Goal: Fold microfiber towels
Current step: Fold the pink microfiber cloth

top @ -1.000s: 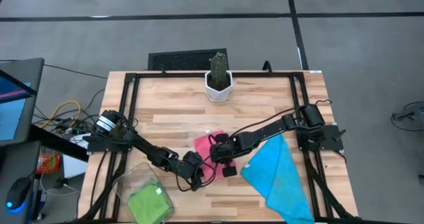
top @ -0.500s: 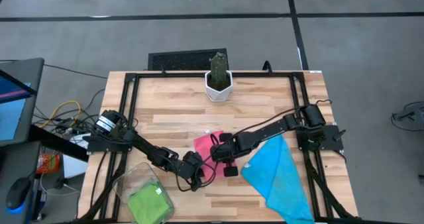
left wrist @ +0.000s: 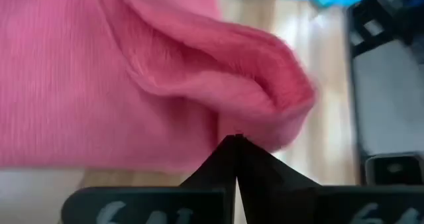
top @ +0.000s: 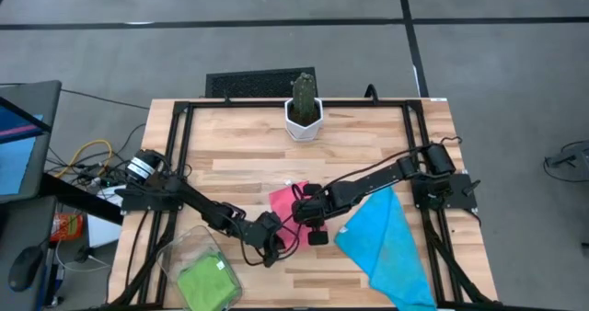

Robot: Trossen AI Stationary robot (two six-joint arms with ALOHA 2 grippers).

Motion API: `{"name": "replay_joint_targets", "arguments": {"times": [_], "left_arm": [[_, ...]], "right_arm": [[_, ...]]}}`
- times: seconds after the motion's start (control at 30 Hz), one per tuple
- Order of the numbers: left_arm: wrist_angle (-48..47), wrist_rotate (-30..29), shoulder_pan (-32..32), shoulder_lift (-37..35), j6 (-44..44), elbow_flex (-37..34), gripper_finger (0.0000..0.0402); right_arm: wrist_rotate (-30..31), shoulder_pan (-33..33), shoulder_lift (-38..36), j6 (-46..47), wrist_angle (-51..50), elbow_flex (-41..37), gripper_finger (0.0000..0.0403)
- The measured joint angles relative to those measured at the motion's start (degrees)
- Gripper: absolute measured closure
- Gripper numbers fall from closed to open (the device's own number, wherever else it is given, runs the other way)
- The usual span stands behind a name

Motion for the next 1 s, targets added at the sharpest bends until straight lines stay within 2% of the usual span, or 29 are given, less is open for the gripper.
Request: {"name": "replay_joint_targets", "arguments": {"times": [0.1,0.3,0.4,0.5,0.6,0.8,1.0], "left_arm": [[-2.07,0.15,0.22,-2.37,0.17,0.01,0.0401],[-9.49,-0.04,0.27,-6.68,0.41,-0.01,0.0402],[-14.19,0.81,0.19,-8.91,0.10,-0.01,0.0401],[-17.72,2.14,-0.19,-11.68,-1.16,-0.01,0.0401],[-16.85,1.75,-1.06,-15.01,-2.52,-0.01,0.0401],[-4.39,-4.38,-4.11,-17.46,-2.31,0.15,0.0401],[-7.08,-10.76,-4.92,-16.93,-2.70,0.00,0.0402]], "right_arm": [[0.46,-0.03,-2.23,0.87,0.73,0.01,0.0329],[7.77,-0.61,-6.92,0.79,-1.45,0.02,0.0279],[8.00,-1.28,-7.85,1.03,-3.66,0.02,0.0263],[4.75,-0.92,-8.09,1.03,-4.39,0.00,0.0255],[1.13,1.51,-8.09,0.71,-1.78,0.00,0.0253],[2.49,4.98,-4.31,0.97,5.07,-3.27,0.0253],[2.82,2.87,-0.66,1.43,7.21,-3.56,0.0252]]}}
